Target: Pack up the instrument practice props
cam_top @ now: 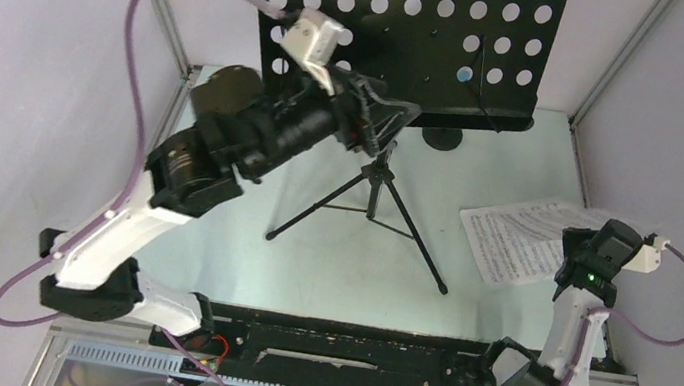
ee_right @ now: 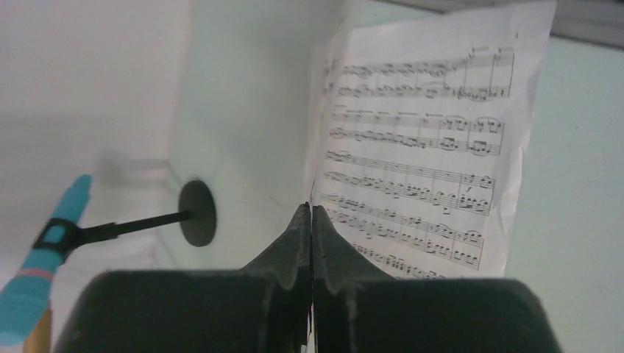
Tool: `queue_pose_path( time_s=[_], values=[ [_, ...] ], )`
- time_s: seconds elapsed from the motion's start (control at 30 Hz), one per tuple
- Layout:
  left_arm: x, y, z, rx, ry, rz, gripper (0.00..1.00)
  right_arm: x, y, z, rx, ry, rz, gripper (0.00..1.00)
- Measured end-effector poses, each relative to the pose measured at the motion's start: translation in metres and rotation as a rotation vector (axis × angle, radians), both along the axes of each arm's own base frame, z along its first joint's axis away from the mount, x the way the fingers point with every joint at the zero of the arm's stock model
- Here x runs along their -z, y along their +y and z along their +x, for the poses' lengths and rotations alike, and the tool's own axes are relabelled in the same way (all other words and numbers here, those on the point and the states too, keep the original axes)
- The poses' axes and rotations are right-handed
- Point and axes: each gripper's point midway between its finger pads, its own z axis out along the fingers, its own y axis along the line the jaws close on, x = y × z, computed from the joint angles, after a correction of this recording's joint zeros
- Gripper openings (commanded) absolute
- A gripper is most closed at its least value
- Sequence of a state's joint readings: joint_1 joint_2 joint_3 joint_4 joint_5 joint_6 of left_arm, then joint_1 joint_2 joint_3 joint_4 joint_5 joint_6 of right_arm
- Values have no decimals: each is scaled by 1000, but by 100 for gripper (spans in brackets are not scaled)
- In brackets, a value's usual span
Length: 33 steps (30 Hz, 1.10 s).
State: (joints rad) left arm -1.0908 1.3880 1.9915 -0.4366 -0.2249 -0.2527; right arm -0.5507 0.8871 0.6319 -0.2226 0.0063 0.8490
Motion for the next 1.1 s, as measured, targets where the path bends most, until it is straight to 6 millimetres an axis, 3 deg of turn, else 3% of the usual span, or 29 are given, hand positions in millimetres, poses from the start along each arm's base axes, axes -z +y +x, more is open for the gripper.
queue_pose_path(
  time_s=[0.2,0.33,0.47,0.63,0.77,0.83,1.1],
  values=[
    [1,40,-19,-13,-9,-25,76,73,0,23,-27,101,157,0],
    [11,51,-21,-30,5,-19,76,102,6,30,-50,131,238,0],
    [28,55,-21,-42,23,6,76,110,10,25,-46,137,251,0],
    [43,59,-21,-55,46,30,79,103,11,23,-49,118,232,2],
    [49,67,-23,-66,61,37,81,100,11,23,-54,112,220,30],
    [50,74,-25,-77,67,33,82,100,11,22,-58,116,217,53],
    [40,117,-36,-130,49,-28,86,109,11,13,-51,165,227,75]
  ],
)
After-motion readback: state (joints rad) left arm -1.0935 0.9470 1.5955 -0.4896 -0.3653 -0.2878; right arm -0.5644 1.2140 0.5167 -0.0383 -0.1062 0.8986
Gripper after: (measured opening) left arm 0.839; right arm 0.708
